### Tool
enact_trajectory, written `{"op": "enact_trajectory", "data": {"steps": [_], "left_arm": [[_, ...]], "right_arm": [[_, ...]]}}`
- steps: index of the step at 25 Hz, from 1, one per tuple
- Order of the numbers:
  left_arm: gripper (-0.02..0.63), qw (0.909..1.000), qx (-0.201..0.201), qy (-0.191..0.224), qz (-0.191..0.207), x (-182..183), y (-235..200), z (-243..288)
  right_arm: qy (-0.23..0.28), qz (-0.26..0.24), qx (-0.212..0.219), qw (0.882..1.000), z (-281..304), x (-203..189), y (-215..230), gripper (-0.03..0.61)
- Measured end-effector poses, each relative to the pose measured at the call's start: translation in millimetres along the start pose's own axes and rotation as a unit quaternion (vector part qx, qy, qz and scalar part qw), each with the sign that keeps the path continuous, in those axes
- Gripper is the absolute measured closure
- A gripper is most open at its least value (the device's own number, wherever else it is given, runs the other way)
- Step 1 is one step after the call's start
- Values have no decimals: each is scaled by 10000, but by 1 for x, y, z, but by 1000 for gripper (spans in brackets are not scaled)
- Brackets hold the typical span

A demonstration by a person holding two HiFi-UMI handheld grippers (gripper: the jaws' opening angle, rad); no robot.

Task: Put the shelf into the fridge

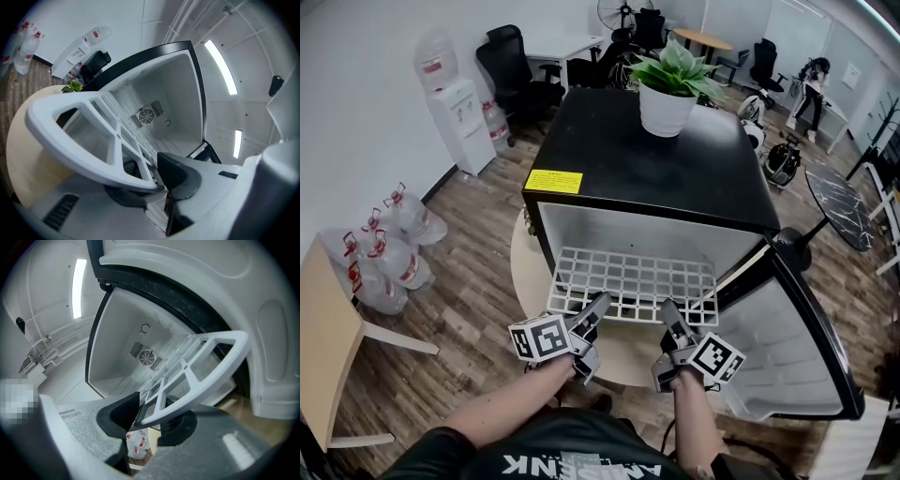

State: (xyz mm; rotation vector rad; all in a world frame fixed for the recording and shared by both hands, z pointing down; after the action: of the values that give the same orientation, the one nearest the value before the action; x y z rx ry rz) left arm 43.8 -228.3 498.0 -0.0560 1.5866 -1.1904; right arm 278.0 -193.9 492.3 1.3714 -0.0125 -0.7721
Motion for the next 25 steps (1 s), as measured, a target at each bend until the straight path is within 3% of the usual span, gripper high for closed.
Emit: {"op": "enact_trajectory", "data": {"steps": [3, 6, 15, 20, 25], "left_arm": [[528, 10000, -32, -8, 15, 4, -4, 5], [528, 10000, -11, -3, 29, 9, -6, 9], [528, 10000, -58, -51, -30, 13, -8, 13], [531, 9999, -64, -77, -67, 12, -9, 12], [531, 9998, -105, -81, -111, 11, -11, 12]], "right_arm": [[20, 496, 325, 9982, 11, -4, -2, 469], [31, 31, 40, 10000, 13, 6, -2, 469], [167, 479, 246, 9984, 18, -4, -8, 465], [72, 24, 17, 10000, -4, -17, -10, 436], [73, 502, 308, 9982, -5, -26, -7, 451]]}}
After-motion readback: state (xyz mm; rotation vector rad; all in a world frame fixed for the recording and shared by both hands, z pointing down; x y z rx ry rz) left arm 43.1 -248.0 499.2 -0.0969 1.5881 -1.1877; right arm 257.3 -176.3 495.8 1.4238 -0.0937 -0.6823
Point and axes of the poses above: the fingertips, and each gripper's own axes: z forward along the fingers, y to its right, x out of its top, the point moved 7 cm from there along -z, backward along the fingers, and after that the axes turned 14 degrees about z, right-handed, at the moved point
